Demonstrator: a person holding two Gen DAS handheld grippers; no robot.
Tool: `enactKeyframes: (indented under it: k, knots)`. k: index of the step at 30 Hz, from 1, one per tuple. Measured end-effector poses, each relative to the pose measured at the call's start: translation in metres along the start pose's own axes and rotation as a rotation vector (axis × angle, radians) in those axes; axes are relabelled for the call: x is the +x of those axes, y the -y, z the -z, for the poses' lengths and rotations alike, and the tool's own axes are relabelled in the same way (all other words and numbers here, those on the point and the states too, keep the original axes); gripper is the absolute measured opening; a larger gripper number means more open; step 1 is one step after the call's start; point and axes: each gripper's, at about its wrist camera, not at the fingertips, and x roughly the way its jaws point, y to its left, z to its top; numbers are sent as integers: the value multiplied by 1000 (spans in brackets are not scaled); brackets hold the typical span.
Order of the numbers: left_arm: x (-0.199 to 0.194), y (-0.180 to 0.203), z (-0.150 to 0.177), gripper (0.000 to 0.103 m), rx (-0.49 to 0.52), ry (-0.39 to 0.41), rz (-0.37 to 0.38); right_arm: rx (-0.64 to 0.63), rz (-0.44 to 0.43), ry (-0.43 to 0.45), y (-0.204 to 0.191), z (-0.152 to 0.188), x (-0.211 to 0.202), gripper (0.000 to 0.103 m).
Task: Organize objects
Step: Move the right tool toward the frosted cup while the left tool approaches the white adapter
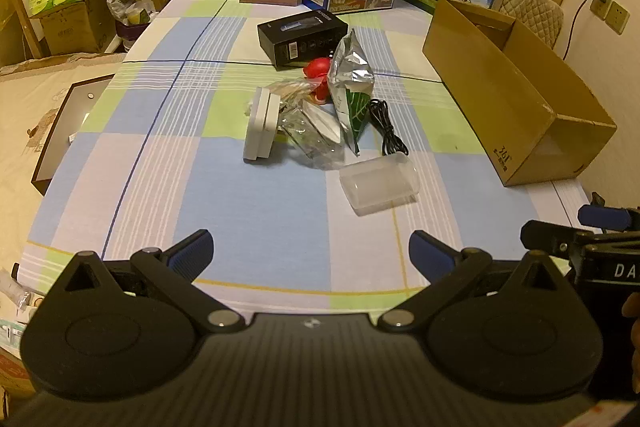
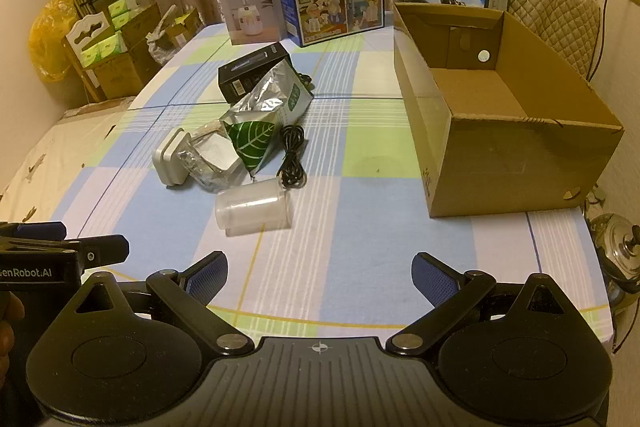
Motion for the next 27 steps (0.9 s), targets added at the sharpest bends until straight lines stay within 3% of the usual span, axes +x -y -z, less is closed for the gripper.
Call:
enactKeyframes:
  k: [27]
  knots:
    - [1,-13,-4,102,-41,4,1,-5,-8,-4,-3,-1,3,97]
